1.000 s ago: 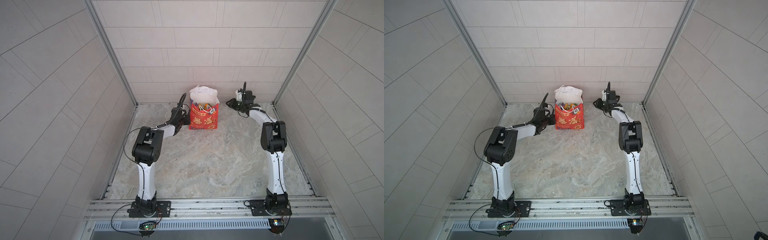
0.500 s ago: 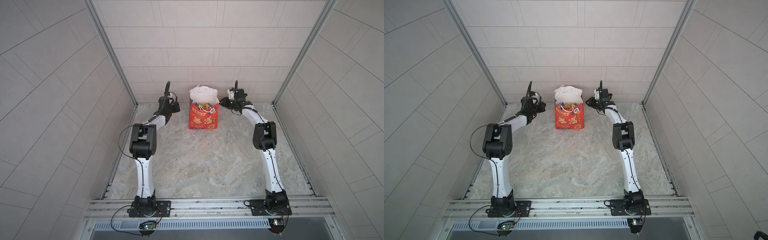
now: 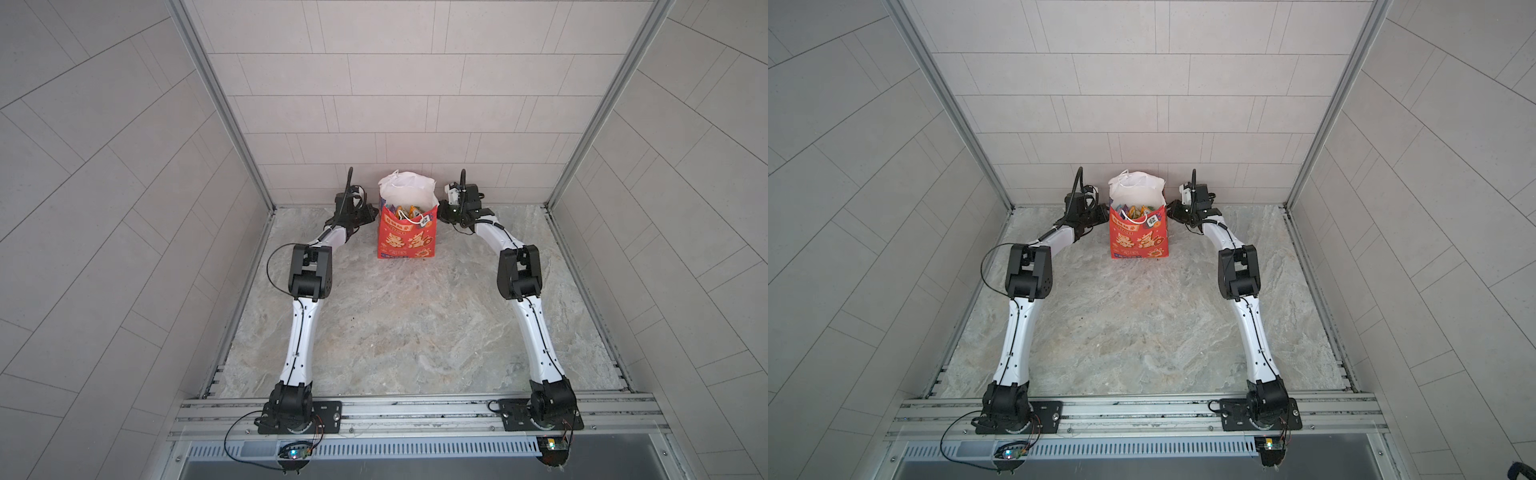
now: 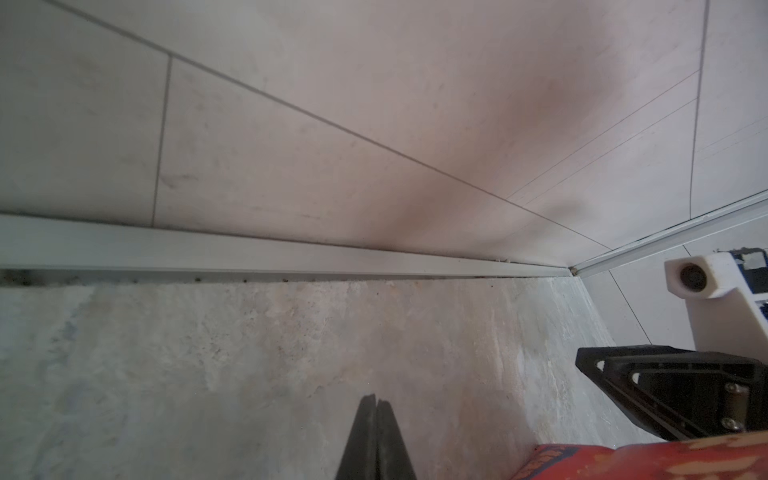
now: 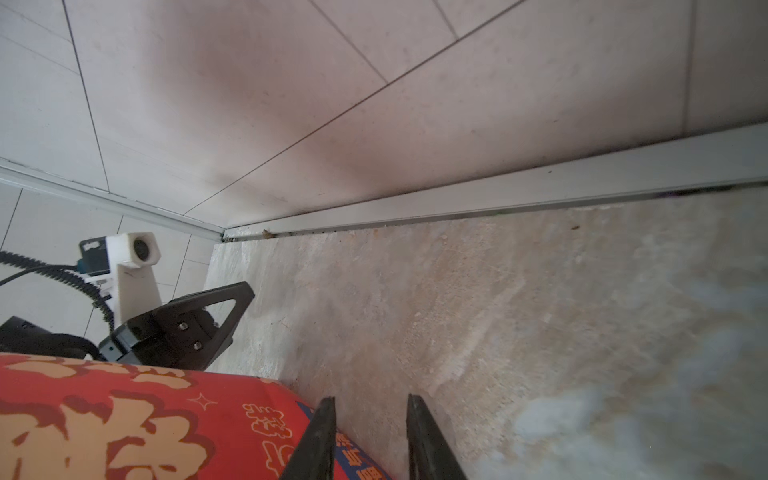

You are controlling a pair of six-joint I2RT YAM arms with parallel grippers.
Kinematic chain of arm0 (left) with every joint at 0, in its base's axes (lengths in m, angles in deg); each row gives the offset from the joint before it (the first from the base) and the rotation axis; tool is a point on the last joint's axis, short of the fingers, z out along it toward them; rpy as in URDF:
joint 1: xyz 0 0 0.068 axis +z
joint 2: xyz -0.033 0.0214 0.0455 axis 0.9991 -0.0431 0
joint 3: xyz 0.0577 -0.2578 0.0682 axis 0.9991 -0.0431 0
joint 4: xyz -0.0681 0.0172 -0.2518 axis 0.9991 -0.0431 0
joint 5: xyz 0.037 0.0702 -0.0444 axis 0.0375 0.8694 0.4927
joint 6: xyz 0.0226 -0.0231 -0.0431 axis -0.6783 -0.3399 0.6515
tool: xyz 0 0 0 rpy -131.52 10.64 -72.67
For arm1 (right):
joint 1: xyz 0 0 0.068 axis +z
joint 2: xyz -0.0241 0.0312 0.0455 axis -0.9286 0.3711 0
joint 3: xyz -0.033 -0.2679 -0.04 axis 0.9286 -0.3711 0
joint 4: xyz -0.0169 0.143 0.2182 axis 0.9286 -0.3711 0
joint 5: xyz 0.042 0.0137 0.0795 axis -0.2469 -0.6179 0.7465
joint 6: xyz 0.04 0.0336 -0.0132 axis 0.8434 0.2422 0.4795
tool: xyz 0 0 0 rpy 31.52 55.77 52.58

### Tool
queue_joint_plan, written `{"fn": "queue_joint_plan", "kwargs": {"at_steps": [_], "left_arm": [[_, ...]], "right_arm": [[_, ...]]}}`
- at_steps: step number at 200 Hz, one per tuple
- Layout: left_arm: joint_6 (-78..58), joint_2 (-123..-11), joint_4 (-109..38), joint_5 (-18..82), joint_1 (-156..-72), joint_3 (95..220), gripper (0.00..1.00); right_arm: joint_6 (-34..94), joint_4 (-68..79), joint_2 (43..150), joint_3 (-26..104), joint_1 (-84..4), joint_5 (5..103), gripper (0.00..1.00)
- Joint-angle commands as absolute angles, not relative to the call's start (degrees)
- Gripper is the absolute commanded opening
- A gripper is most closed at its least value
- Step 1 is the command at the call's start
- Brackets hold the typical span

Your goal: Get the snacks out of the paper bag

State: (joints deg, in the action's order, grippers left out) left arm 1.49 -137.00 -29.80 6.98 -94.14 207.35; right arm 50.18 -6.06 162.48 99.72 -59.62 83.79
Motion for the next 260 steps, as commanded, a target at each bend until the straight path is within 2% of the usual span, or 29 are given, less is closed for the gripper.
{"fn": "queue_joint_plan", "kwargs": {"at_steps": [1, 28, 89, 119, 161, 183, 222, 260], "left_arm": [[1.59, -136.44, -30.17, 2.85, -94.94, 209.59, 0.0], [-0.27, -134.89, -28.86, 0.74, -95.69, 206.02, 0.0], [-2.86, -125.72, -20.42, -0.26, -96.49, 189.04, 0.0], [-2.52, -121.53, -17.47, -1.59, -96.85, 182.14, 0.0], [-1.7, -110.09, -6.36, 0.74, -97.89, 161.83, 0.0], [0.29, -106.86, -3.47, -0.17, -99.01, 155.3, 0.0], [3.24, -99.84, 2.73, 1.5, -102.22, 141.54, 0.0], [5.52, -91.48, 7.54, 5.36, -105.07, 129.84, 0.0]], "right_arm": [[49.91, -4.09, 163.22, 100.86, -58.6, 87.66, 0.3], [47.05, -4.2, 162.63, 99.6, -57.94, 90.86, 0.3], [38.48, -3.95, 155.05, 88.9, -57.39, 93.43, 0.3], [35.45, -3.37, 149.21, 79.8, -57.37, 92.96, 0.3], [33.91, 1.51, 140.01, 63.5, -57.39, 91.63, 0.3], [33.29, 2.84, 137.08, 57.98, -57.49, 91.24, 0.31], [36.12, 2.75, 130.53, 52.27, -58.97, 85.63, 0.33], [37.64, -5.04, 120.19, 50.23, -61.97, 73.88, 0.4]]}}
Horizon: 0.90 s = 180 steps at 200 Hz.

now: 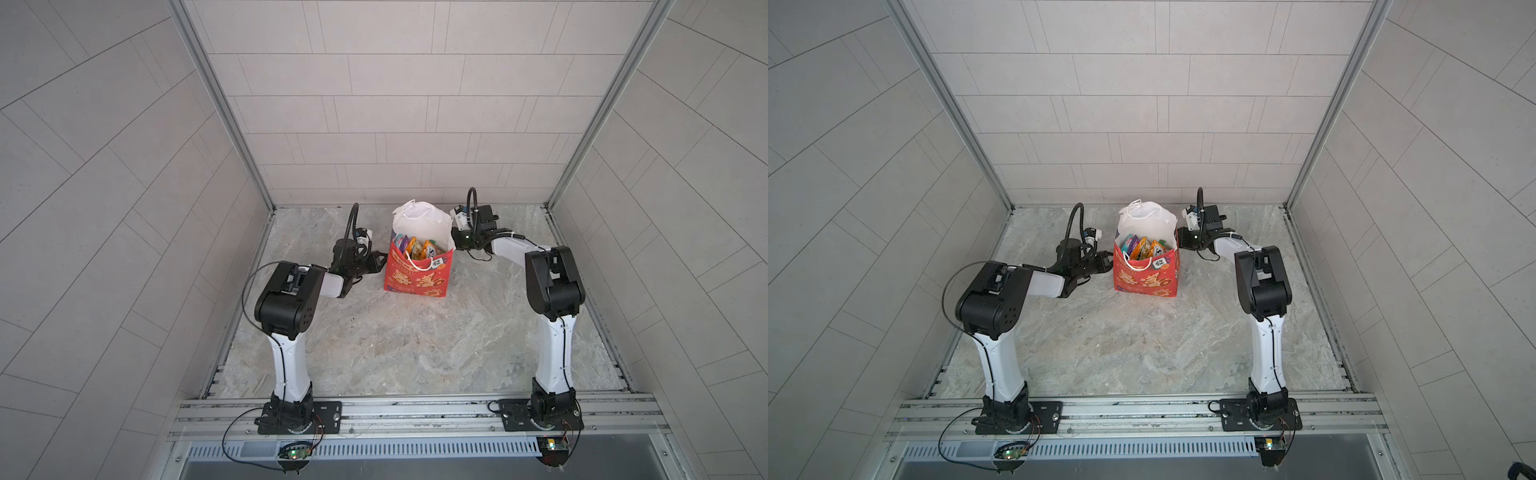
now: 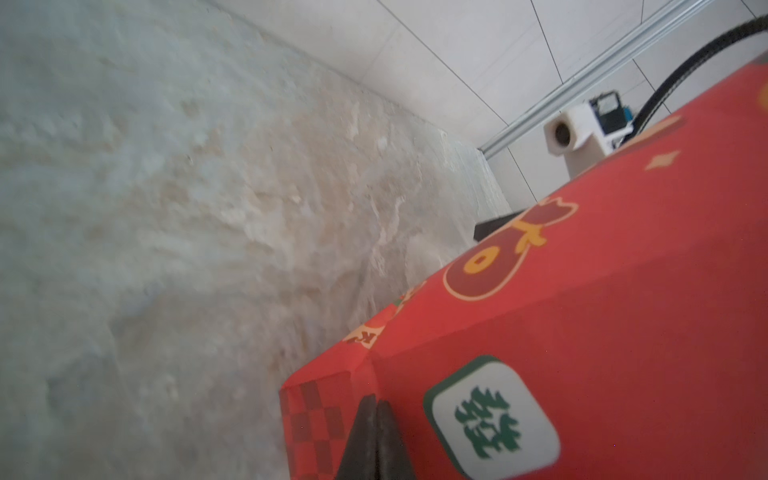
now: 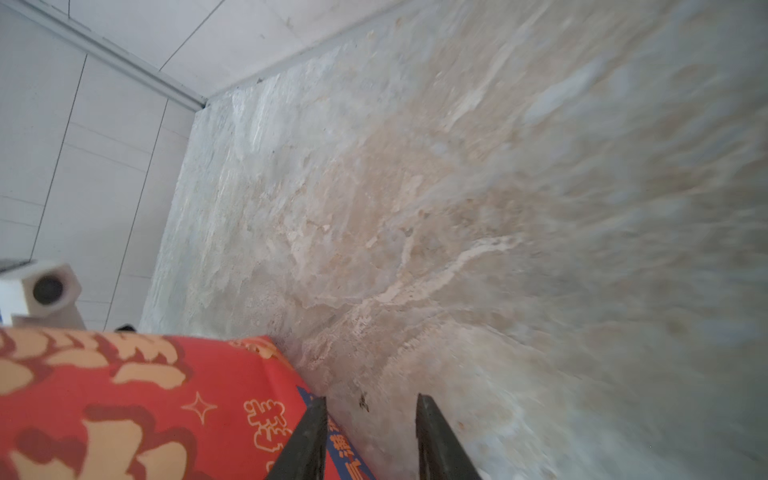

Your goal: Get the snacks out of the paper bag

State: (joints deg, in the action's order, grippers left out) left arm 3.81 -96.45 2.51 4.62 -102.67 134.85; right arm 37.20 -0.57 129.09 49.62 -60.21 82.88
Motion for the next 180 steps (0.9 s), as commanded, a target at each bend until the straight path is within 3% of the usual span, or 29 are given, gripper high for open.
{"fn": "queue_joint_plan", "kwargs": {"at_steps": [1, 36, 60, 77, 88, 127, 180], "left_arm": [[5.46, -91.26, 7.52, 5.47, -105.13, 129.63, 0.0], [3.22, -80.39, 1.82, 14.8, -104.28, 126.79, 0.0], [0.83, -70.19, -14.19, 25.49, -104.23, 130.63, 0.33], [1.98, -63.8, -25.74, 32.82, -104.32, 133.44, 0.77], [4.24, -60.47, -34.01, 36.12, -104.32, 135.21, 0.87], [2.42, -49.94, -46.5, 39.81, -105.75, 135.22, 0.96], [-2.77, -47.75, -49.55, 38.94, -111.82, 136.22, 0.93]], "right_arm": [[37.46, -5.54, 119.95, 50.26, -62.06, 73.61, 0.4], [29.72, -20.9, 112.18, 56.22, -62.33, 64.96, 0.47], [21.38, -26.04, 107.9, 60.45, -62.03, 69.51, 0.59], [14.68, -31.98, 106.08, 63.48, -60.64, 72.09, 0.69], [11.06, -37.04, 106.26, 65.83, -59.03, 70.02, 0.7], [6.93, -42.6, 107.7, 68.74, -54.38, 63.31, 0.71], [4.87, -46.62, 116.45, 78.81, -51.8, 61.23, 0.71]]}}
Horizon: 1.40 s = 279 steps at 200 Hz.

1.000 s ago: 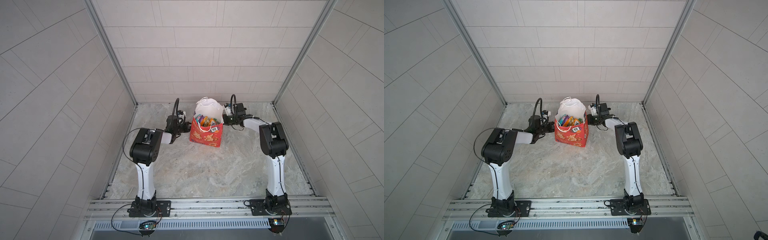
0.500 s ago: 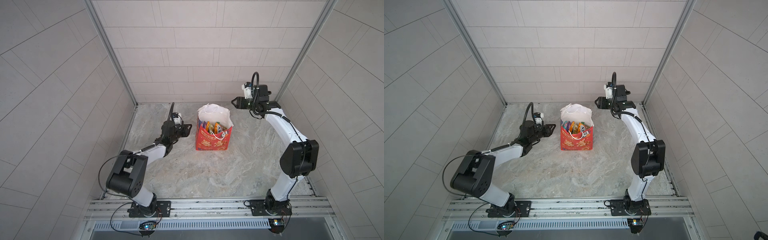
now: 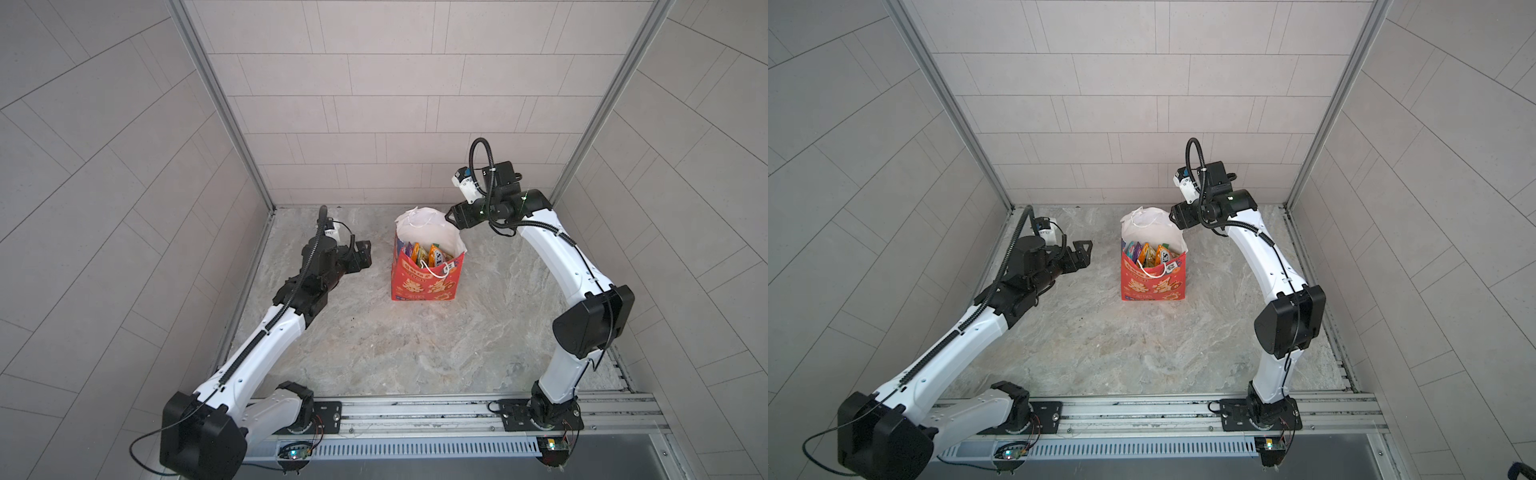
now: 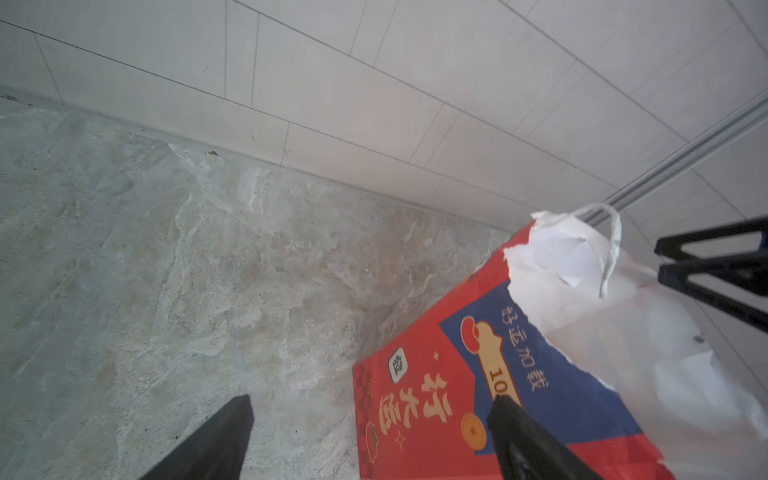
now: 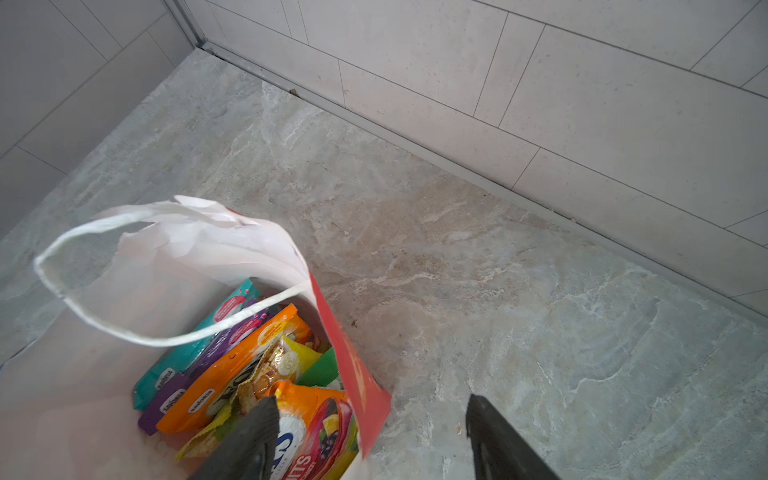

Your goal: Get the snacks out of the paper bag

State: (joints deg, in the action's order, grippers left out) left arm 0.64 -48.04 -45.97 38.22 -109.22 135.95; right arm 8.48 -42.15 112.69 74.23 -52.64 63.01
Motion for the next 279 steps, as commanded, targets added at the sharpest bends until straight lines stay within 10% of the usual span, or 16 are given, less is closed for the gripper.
{"fn": "queue_joint_plan", "kwargs": {"at_steps": [1, 33, 115, 279], "left_arm": [[-2.86, -47.77, -49.54, 38.96, -111.94, 136.25, 0.93], [-4.16, -48.34, -47.43, 38.68, -113.8, 136.25, 0.92], [-6.36, -49.85, -43.95, 38.33, -114.1, 136.18, 0.91], [-8.09, -53.69, -42.33, 43.4, -112.36, 146.51, 0.74]], "right_arm": [[4.86, -46.76, 116.68, 79.01, -51.79, 61.22, 0.71], [2.16, -52.43, 123.16, 87.52, -51.12, 61.74, 0.61], [-3.95, -60.01, 129.56, 97.51, -50.64, 64.94, 0.0], [10.27, -54.37, 132.05, 109.23, -51.36, 61.04, 0.0]]}}
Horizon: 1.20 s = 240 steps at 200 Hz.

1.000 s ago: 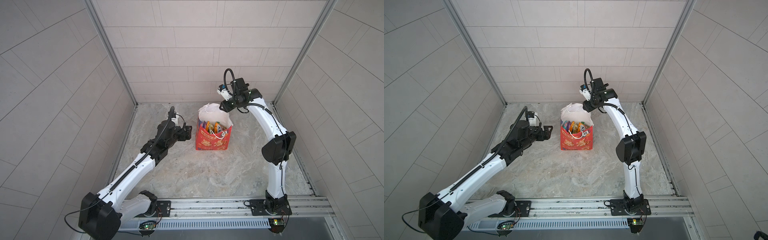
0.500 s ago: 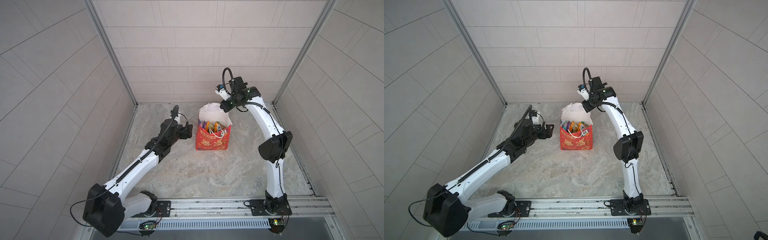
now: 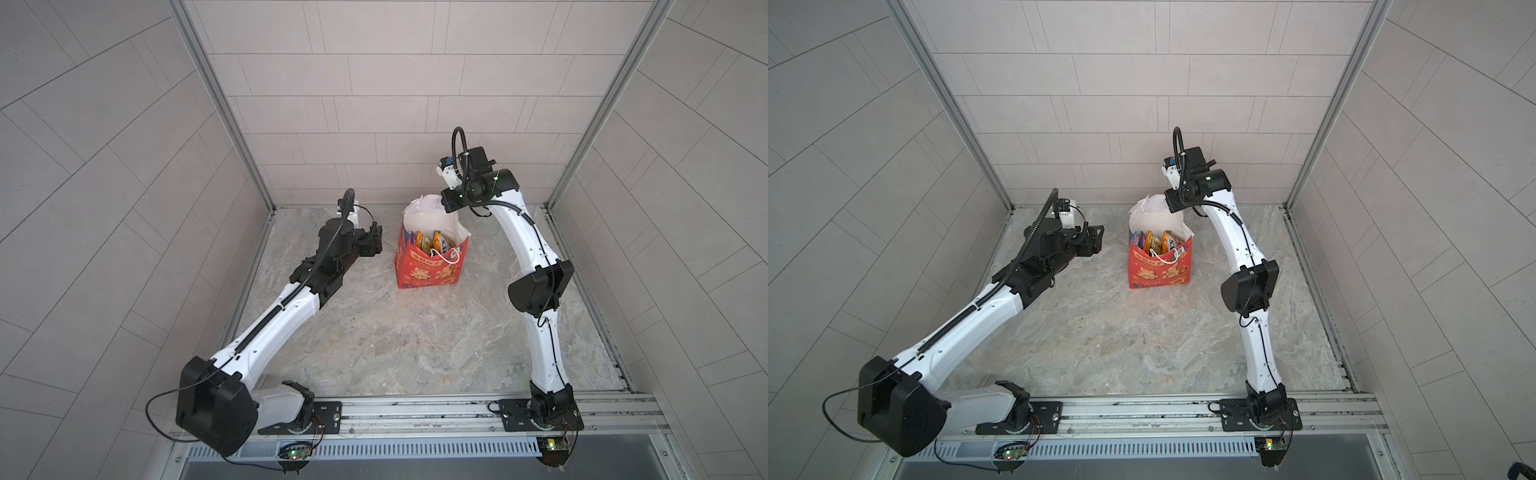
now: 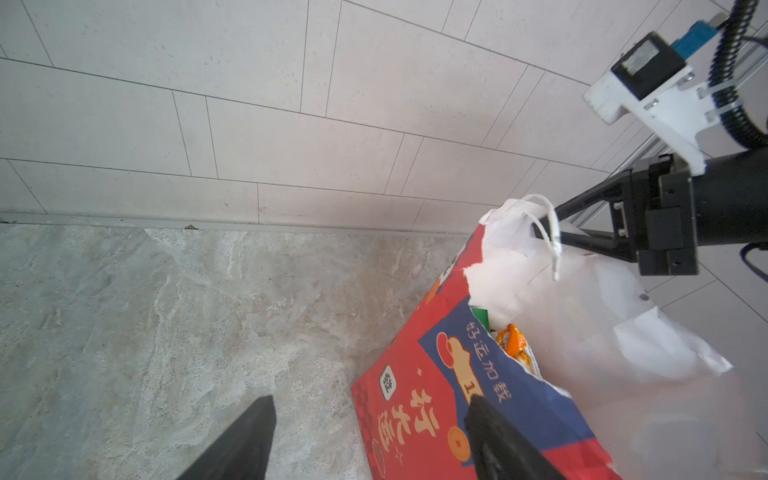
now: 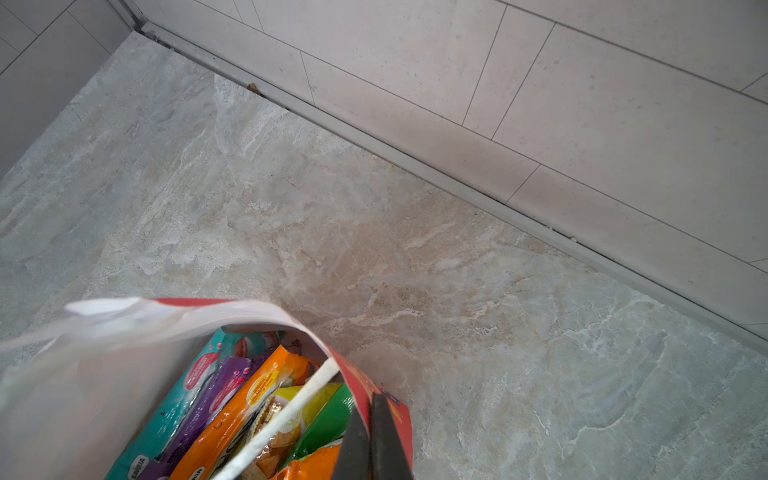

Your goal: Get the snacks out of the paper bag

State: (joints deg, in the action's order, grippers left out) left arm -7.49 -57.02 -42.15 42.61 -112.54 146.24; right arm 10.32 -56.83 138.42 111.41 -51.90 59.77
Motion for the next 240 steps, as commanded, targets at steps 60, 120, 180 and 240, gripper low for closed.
{"fn": "queue_joint_plan", "kwargs": {"at_steps": [60, 120, 180, 240], "left_arm": [[-8.27, -46.55, -46.14, 41.48, -115.92, 140.05, 0.68], [-12.51, -43.39, -49.88, 39.84, -120.95, 138.01, 0.64], [-16.41, -37.56, -53.35, 40.53, -125.46, 137.01, 0.61], [-19.64, -36.84, -56.07, 37.46, -132.52, 139.07, 0.59]], "right_arm": [[11.62, -38.22, 112.66, 78.69, -50.05, 61.95, 0.0], [10.13, -26.98, 98.37, 57.96, -46.45, 62.31, 0.0], [11.02, -16.39, 81.85, 36.0, -38.77, 56.2, 0.0], [14.47, -13.01, 74.97, 26.96, -36.21, 56.21, 0.0]]}}
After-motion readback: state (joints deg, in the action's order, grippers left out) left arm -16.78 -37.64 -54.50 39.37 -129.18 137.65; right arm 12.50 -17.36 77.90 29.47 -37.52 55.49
